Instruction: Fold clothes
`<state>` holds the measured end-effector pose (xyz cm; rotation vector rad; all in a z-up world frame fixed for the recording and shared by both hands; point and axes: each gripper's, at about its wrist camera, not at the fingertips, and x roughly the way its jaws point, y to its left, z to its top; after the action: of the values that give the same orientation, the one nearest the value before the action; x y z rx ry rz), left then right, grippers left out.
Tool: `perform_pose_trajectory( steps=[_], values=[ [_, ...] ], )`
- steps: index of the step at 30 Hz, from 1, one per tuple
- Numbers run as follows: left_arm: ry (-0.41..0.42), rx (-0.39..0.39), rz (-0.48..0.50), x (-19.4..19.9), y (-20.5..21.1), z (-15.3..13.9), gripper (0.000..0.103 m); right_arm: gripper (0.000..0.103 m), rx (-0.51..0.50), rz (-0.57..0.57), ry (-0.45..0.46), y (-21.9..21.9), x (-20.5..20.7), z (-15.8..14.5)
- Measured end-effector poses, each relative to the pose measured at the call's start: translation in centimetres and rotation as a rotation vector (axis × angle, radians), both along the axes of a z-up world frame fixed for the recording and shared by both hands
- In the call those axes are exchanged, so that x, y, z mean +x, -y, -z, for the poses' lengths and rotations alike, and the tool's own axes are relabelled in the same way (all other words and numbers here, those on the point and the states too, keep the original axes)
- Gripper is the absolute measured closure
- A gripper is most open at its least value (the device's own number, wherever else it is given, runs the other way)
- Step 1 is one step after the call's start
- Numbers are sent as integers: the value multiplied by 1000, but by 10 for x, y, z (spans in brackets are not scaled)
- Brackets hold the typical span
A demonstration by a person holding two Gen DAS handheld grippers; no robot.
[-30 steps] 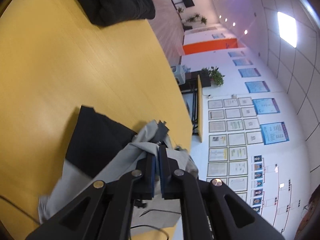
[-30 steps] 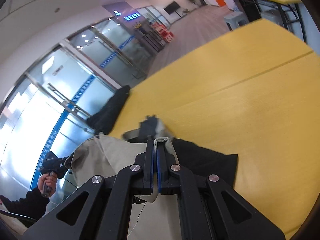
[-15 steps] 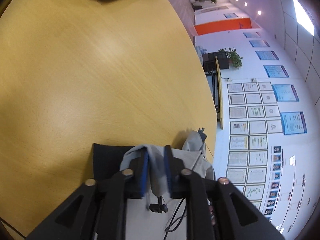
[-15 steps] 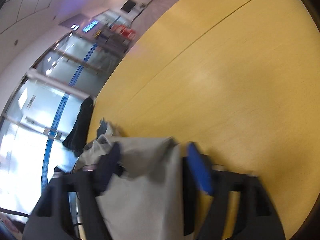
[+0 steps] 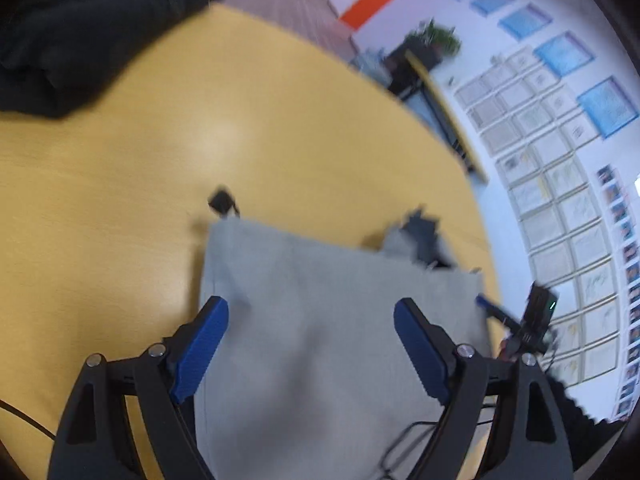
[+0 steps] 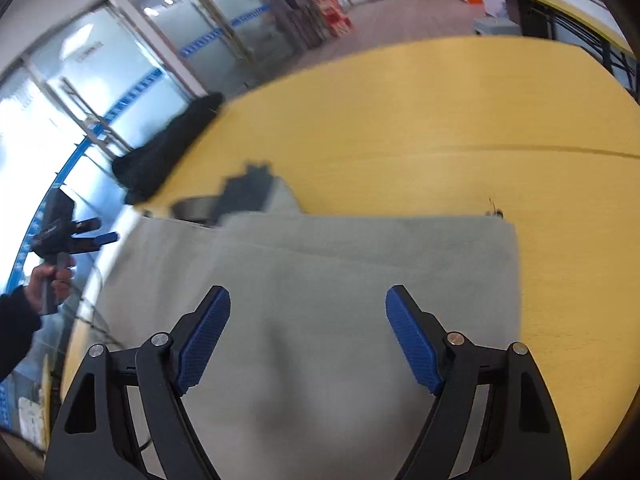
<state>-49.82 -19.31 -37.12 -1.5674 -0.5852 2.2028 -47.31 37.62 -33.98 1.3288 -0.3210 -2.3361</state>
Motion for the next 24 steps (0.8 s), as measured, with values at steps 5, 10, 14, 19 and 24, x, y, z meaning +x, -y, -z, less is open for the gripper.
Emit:
perform_pose_trajectory(
  steps=[5, 10, 14, 19, 24],
  values=[
    [-13, -164, -36, -3, 11, 26, 18, 37, 141, 238, -12, -47, 18, 11],
    [-93, -147, -28, 29, 35, -35, 20, 20, 30, 400, -196, -91, 131, -65],
    [-248, -213, 10, 70, 49, -114, 19, 14, -180, 523, -170, -93, 248, -86],
    [-384, -400, 209, 99, 29, -200, 11, 12, -368, 675, 130, -67, 352, -24],
    [-424, -517, 574, 96, -55, -183, 7, 13, -475, 720, 175, -24, 355, 20]
  ],
)
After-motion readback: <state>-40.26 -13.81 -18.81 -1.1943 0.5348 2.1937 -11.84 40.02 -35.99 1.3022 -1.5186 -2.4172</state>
